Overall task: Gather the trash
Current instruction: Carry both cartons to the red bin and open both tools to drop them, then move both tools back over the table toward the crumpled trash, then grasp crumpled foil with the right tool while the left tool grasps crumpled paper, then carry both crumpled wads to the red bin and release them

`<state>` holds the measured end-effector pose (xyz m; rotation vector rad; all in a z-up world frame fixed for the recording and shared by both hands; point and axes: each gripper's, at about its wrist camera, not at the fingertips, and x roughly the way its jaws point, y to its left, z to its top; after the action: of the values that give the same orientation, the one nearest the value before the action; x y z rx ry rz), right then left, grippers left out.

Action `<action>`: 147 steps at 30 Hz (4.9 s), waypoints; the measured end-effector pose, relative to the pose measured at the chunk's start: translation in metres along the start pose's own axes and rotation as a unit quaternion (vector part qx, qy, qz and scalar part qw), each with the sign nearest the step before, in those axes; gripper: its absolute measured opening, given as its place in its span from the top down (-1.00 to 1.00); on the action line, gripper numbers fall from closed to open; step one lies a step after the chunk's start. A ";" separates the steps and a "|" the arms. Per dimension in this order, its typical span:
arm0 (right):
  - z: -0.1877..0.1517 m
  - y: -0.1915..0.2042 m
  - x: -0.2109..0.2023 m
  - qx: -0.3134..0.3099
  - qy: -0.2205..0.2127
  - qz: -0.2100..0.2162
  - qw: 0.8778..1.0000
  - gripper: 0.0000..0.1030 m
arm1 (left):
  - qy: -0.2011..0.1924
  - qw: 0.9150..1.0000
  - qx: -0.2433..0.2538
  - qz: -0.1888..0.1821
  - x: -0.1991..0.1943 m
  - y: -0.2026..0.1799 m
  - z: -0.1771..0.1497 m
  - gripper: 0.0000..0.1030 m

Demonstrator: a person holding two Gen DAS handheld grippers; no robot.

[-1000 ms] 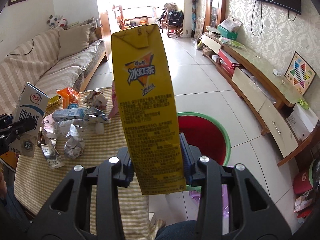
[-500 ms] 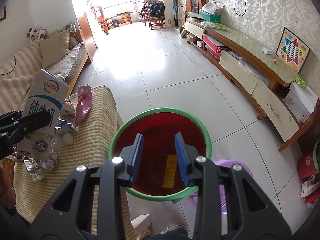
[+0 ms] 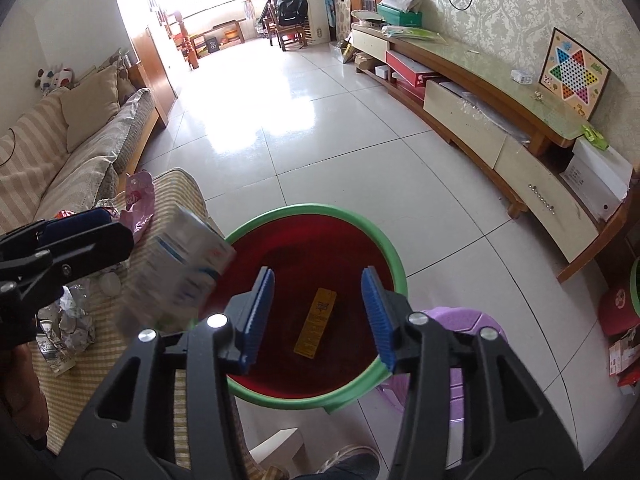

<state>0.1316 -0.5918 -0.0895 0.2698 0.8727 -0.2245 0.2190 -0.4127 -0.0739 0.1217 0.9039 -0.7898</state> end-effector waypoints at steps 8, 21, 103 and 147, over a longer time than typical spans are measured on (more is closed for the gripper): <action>0.000 -0.001 -0.017 -0.005 -0.026 -0.021 0.999 -0.68 | -0.017 1.000 -0.002 0.009 -0.013 -0.001 0.003 -0.62; 0.000 0.043 -0.051 -0.035 -0.037 -0.036 0.998 -0.91 | -0.049 0.996 -0.032 0.063 -0.083 0.036 -0.014 -0.84; -0.080 0.310 0.065 -0.150 0.139 0.087 0.975 0.11 | 0.044 0.918 -0.285 0.271 -0.176 0.380 -0.245 0.10; -0.017 0.204 -0.082 -0.104 -0.022 0.104 0.989 0.13 | -0.069 0.965 -0.139 0.209 -0.226 0.168 -0.136 0.13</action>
<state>0.1297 -0.3872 -0.0077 0.1596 0.8112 0.0555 0.1585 -0.1095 -0.0295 0.0070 0.8104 -0.2711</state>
